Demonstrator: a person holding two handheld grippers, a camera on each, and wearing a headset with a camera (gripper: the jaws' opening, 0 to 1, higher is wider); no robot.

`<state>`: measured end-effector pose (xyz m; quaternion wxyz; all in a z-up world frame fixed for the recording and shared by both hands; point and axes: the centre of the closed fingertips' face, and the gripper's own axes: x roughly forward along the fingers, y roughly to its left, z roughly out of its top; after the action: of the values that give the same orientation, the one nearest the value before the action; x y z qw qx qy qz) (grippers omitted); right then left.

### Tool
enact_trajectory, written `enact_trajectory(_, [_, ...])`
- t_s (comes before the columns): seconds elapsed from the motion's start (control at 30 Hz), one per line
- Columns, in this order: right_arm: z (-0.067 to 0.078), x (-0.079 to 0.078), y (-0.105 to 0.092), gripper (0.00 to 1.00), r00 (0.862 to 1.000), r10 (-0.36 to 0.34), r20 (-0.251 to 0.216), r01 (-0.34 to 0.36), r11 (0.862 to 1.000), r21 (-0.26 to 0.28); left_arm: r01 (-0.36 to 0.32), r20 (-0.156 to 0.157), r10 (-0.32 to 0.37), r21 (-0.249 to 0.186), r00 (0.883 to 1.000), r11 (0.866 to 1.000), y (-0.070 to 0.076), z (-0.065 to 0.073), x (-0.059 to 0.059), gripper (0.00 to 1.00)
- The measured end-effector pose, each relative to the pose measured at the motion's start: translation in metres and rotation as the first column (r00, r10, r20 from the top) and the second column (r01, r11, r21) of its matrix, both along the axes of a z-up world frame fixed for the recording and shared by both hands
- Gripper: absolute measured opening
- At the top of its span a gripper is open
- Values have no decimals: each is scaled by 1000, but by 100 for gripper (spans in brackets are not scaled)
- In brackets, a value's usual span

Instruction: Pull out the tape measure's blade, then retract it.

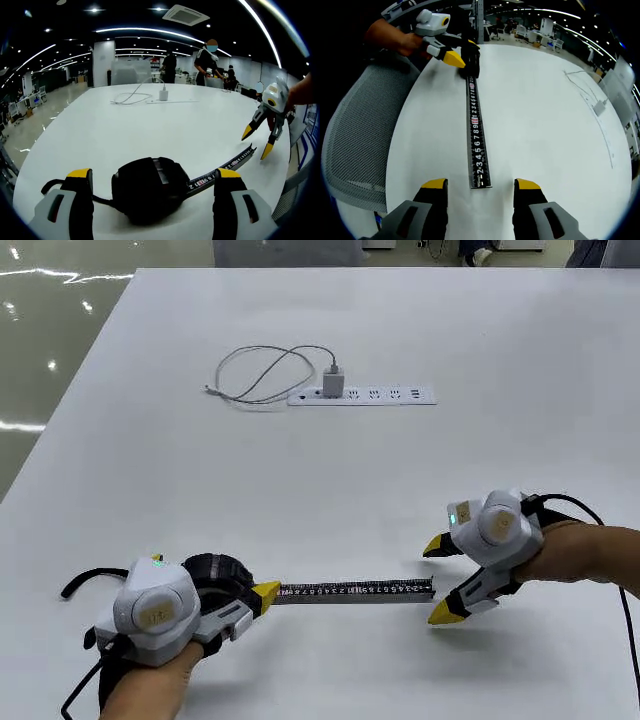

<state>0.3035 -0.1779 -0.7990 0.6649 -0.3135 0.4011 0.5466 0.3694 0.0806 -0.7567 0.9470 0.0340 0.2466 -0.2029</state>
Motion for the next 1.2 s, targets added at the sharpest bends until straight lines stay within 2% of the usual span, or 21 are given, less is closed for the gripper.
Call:
enact_trajectory(0.43, [-3, -1, -2, 29, 999, 38, 8, -38, 999, -31, -3, 8, 3, -7, 1000, 1000, 0, 2, 1, 99])
enact_trajectory(0.5, [-4, -1, -3, 26, 999, 43, 7, -43, 998, -35, -17, 7, 17, 4, 1000, 1000, 2, 2, 2, 99])
enact_trajectory(0.57, [-4, -1, -3, 22, 999, 47, 7, -46, 998, -37, -14, 4, 14, -7, 1000, 1000, 1, 2, 2, 99])
enact_trajectory(0.63, [-4, -2, -2, 19, 999, 46, 7, -46, 999, -29, -5, 18, 5, -2, 1000, 1000, 0, 3, 4, 99])
enact_trajectory(0.7, [-5, -2, -2, 16, 999, 52, 9, -51, 998, -33, -4, 17, 4, -17, 1000, 1000, -1, 3, 3, 99])
enact_trajectory(0.97, [-8, 0, -2, 13, 998, 67, 18, -66, 997, -45, -14, 17, 14, -10, 1000, 1000, 1, 2, 4, 99])
enact_trajectory(1.2, [-7, 1, -3, 11, 999, 32, 8, -32, 999, -35, -30, 4, 30, -22, 1000, 999, 2, -1, 4, 97])
